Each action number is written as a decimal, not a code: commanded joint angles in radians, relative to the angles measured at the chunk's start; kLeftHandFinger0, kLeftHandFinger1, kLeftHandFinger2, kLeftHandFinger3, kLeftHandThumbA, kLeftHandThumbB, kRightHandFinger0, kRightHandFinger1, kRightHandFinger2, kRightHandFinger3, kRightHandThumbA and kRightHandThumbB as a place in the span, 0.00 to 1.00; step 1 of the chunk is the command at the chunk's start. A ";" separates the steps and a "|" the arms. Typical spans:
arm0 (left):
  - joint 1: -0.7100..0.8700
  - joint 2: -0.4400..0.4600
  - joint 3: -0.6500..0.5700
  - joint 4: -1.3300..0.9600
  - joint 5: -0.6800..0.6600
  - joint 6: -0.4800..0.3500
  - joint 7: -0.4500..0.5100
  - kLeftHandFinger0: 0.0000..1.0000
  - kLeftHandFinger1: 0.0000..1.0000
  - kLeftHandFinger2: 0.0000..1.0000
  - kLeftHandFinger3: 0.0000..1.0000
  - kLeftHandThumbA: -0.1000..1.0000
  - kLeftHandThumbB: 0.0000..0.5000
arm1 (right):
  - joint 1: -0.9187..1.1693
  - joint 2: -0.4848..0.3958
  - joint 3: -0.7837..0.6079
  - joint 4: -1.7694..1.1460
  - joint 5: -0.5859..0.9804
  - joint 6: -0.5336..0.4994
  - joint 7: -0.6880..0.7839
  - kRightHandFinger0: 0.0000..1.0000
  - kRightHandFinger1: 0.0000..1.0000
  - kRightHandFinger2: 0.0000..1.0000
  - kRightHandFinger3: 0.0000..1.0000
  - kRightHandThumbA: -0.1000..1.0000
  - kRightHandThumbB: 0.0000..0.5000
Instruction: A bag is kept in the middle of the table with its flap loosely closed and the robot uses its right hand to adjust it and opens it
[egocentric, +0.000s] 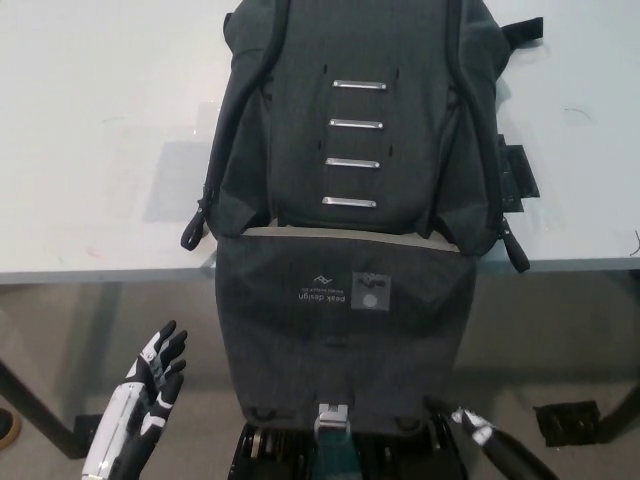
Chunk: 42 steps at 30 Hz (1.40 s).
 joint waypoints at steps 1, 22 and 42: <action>-0.021 0.009 0.006 -0.016 -0.018 -0.004 -0.005 1.00 1.00 1.00 1.00 0.86 0.03 | 0.043 0.009 -0.058 0.016 0.087 -0.105 -0.016 1.00 1.00 1.00 1.00 0.60 0.67; 0.034 0.017 0.019 0.002 -0.039 -0.020 -0.011 1.00 1.00 1.00 1.00 0.92 0.00 | 0.166 0.362 -0.378 0.026 0.508 -0.310 -0.086 1.00 1.00 1.00 1.00 1.00 0.32; 0.078 0.015 0.027 0.025 -0.041 -0.044 -0.005 1.00 1.00 1.00 1.00 0.94 0.02 | 0.168 0.367 -0.396 0.046 0.517 -0.306 -0.061 1.00 1.00 1.00 1.00 1.00 0.47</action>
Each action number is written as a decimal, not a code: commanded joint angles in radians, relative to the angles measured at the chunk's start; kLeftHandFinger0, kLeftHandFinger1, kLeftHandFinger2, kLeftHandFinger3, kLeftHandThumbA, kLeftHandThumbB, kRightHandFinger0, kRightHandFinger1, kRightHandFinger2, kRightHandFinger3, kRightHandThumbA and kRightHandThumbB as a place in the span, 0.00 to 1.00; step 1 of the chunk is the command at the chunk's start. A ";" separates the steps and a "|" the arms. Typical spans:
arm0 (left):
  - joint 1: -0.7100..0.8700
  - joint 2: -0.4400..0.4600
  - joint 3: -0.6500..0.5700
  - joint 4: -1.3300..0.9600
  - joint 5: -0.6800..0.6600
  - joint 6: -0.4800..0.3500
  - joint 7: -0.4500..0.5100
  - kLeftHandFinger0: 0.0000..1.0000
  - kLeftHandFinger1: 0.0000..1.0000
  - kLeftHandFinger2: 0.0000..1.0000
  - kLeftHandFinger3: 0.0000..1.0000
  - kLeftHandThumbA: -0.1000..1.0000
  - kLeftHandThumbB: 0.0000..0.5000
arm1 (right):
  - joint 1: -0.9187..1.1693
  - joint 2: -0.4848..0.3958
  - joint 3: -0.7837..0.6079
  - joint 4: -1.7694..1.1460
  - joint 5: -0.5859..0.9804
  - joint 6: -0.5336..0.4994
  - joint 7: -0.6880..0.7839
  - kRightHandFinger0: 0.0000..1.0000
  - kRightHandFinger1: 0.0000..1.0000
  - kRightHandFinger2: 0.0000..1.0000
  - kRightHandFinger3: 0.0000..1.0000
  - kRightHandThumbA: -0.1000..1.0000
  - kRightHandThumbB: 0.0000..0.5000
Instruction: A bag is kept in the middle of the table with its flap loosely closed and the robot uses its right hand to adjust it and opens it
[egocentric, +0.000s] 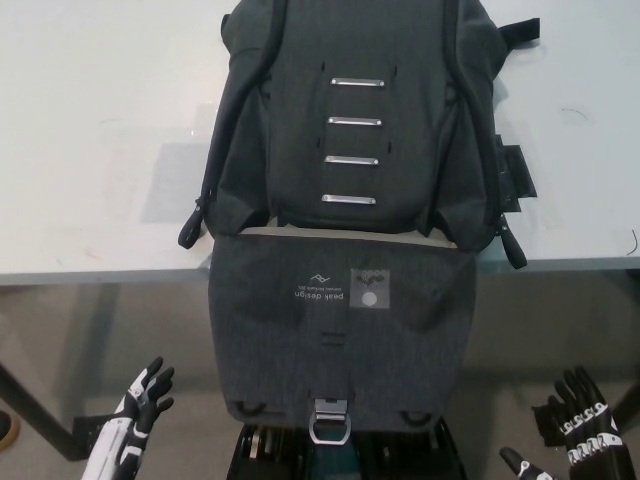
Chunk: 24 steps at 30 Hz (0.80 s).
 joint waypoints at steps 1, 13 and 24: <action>0.006 0.010 0.008 -0.013 -0.022 -0.034 -0.006 1.00 1.00 1.00 1.00 0.94 0.02 | 0.002 0.003 -0.012 -0.006 0.011 -0.071 0.006 1.00 1.00 1.00 1.00 1.00 0.49; 0.019 -0.001 0.008 -0.011 -0.012 -0.039 0.005 1.00 1.00 1.00 1.00 0.92 0.00 | -0.001 -0.004 -0.015 0.010 0.025 -0.065 0.012 1.00 1.00 1.00 1.00 1.00 0.43; 0.051 0.002 0.012 -0.007 -0.020 -0.048 0.002 1.00 1.00 1.00 1.00 0.91 0.00 | 0.020 -0.004 0.000 0.000 0.011 -0.041 0.013 1.00 1.00 1.00 1.00 1.00 0.29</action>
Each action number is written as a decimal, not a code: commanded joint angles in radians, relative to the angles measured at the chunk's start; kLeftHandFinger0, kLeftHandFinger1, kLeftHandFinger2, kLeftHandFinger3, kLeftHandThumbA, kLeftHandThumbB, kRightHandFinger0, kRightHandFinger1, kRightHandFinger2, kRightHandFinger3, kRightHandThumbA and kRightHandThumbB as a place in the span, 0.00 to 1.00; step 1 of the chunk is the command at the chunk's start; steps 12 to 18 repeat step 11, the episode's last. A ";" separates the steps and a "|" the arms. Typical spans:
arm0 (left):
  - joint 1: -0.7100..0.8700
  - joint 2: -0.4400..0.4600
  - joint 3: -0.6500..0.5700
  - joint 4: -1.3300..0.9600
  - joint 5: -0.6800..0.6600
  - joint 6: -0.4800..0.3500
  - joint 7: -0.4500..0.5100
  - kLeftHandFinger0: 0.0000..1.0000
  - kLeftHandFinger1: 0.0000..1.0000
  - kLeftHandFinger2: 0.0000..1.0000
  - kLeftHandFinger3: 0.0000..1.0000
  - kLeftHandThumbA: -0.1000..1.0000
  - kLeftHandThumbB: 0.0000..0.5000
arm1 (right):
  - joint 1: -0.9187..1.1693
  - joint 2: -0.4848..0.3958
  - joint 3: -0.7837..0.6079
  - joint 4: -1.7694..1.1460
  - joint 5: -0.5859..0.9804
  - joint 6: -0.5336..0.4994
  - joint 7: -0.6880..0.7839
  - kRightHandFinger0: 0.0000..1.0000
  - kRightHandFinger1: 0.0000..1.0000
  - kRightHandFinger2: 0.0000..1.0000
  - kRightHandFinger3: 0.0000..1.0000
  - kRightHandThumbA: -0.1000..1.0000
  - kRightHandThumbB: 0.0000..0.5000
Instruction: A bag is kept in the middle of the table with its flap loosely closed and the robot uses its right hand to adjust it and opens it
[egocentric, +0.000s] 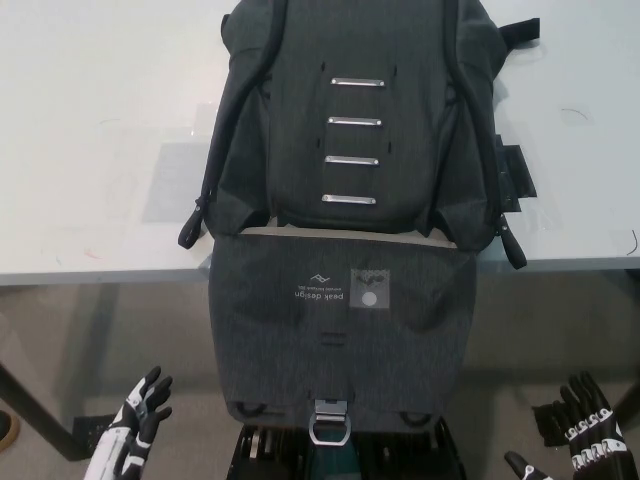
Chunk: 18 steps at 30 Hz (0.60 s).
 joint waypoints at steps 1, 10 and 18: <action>0.020 0.002 0.013 -0.004 -0.020 -0.047 0.004 1.00 1.00 1.00 1.00 0.91 0.00 | 0.007 -0.002 0.007 -0.013 0.004 -0.024 0.015 1.00 1.00 1.00 1.00 1.00 0.27; 0.055 0.000 0.012 -0.006 -0.017 -0.045 0.002 1.00 1.00 1.00 1.00 0.93 0.04 | 0.014 -0.007 0.008 0.035 0.027 -0.057 0.033 1.00 1.00 1.00 1.00 0.96 0.26; 0.055 0.000 0.012 -0.006 -0.017 -0.045 0.002 1.00 1.00 1.00 1.00 0.93 0.04 | 0.014 -0.007 0.008 0.035 0.027 -0.057 0.033 1.00 1.00 1.00 1.00 0.96 0.26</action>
